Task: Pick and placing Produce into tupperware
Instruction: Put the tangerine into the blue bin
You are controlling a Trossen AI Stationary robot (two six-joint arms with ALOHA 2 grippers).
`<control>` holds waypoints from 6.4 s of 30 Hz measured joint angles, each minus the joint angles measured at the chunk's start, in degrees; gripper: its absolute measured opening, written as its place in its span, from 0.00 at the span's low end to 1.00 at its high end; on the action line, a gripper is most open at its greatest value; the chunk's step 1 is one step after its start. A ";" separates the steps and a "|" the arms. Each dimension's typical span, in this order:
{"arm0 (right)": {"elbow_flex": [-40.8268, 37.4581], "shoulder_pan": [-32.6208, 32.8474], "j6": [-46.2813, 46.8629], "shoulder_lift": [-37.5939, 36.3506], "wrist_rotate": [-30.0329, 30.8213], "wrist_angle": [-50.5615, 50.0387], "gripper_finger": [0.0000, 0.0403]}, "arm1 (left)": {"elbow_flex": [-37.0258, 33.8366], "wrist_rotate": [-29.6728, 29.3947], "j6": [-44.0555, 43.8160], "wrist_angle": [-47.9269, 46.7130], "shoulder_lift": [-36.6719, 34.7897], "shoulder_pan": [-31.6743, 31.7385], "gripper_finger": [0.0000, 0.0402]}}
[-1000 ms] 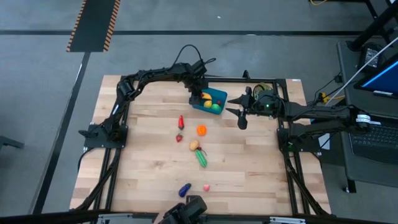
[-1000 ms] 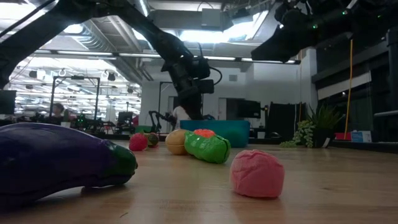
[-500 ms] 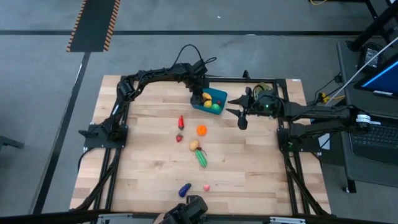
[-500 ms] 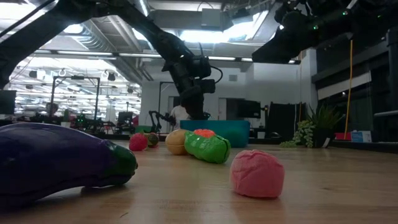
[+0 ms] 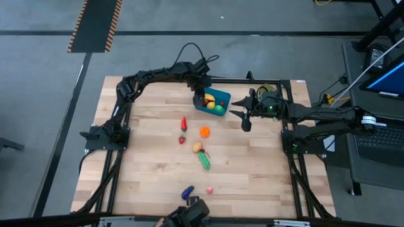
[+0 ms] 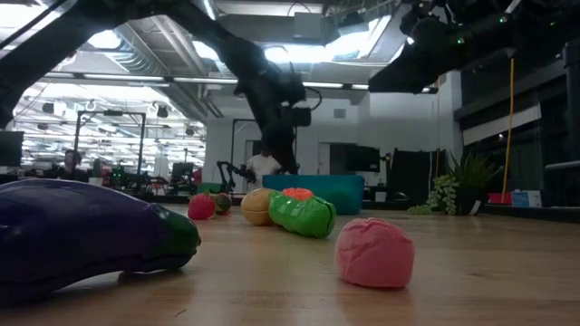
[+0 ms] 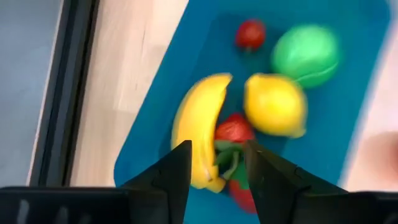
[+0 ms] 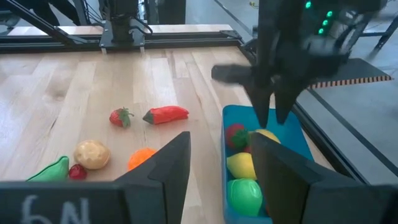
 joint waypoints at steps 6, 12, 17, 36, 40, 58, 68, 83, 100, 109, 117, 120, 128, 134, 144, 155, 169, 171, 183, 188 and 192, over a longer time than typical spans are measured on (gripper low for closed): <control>-0.02 0.03 0.73 0.00 -0.02 -0.92 0.42 | -1.11 9.29 -0.39 -1.78 -5.86 -0.02 0.32; 0.00 0.38 2.78 0.04 -0.02 -4.33 0.42 | -9.38 13.98 -0.29 -0.14 -14.83 -0.80 0.31; -2.52 2.69 1.46 0.04 -0.04 1.60 0.42 | -23.22 14.01 -2.09 7.86 -25.41 -2.67 0.33; -8.50 3.39 15.18 0.04 -1.07 11.85 0.42 | -67.18 3.57 -18.55 40.89 -63.76 -17.55 0.27; -8.50 3.42 16.03 0.52 -2.79 12.10 0.42 | -72.76 1.86 -20.58 44.24 -69.64 -20.32 0.26; -8.52 11.30 11.22 12.01 -2.75 23.03 0.43 | -81.84 -3.88 -24.40 43.72 -86.46 -26.12 0.27; -8.50 11.28 13.23 13.46 -1.92 23.59 0.68 | -81.86 -4.28 -24.47 42.99 -86.81 -26.12 0.29; -0.01 11.96 2.10 21.12 -0.94 16.68 0.80 | -81.86 -5.37 -24.46 41.18 -86.78 -26.08 0.22; 29.41 11.87 -5.03 42.48 -0.92 -19.19 0.80 | -81.86 -5.35 -23.15 40.02 -86.78 -26.08 0.23; 37.55 11.87 -7.74 49.92 -0.94 -24.10 0.80 | -81.86 -5.35 -22.62 39.41 -86.76 -26.08 0.24; 38.10 11.52 -7.74 53.03 -0.92 -24.00 0.80 | -81.86 -5.32 -22.58 38.84 -86.74 -26.08 0.20; 38.10 11.47 -7.74 53.86 -0.92 -24.06 0.80 | -81.84 -5.32 -22.24 38.83 -86.74 -26.08 0.19; 38.10 11.37 -7.76 54.75 1.28 -23.32 0.80 | -81.84 -5.32 -21.38 38.86 -86.74 -26.08 0.16; 38.10 11.37 -7.64 54.75 1.34 -23.06 0.80 | -81.84 -5.30 -21.33 38.86 -86.74 -26.08 0.18; 38.10 11.37 -7.53 55.06 1.31 -22.71 0.80 | -81.84 -5.31 -21.32 38.86 -86.75 -26.08 0.21; 37.99 11.18 -7.31 57.11 1.23 -21.64 0.80 | -81.79 -5.28 -21.33 38.42 -86.74 -26.10 0.17; 37.99 11.10 -5.84 57.27 1.01 -21.05 0.80 | -81.79 -5.28 -21.33 38.40 -86.76 -26.08 0.12; 37.99 11.10 -5.84 57.27 1.01 -21.05 0.77 | -81.79 -5.30 -21.33 38.42 -86.76 -26.08 0.11; 38.05 11.10 -5.84 57.27 1.03 -21.00 0.55 | -81.79 -5.30 -21.33 38.42 -86.76 -26.09 0.08; 38.05 11.10 -5.81 57.27 1.03 -21.00 0.56 | -81.79 -5.30 -21.33 38.41 -86.76 -26.08 0.07; 38.05 11.10 -5.79 57.12 1.01 -21.22 0.55 | -81.79 -5.30 -21.33 38.40 -86.76 -26.10 0.07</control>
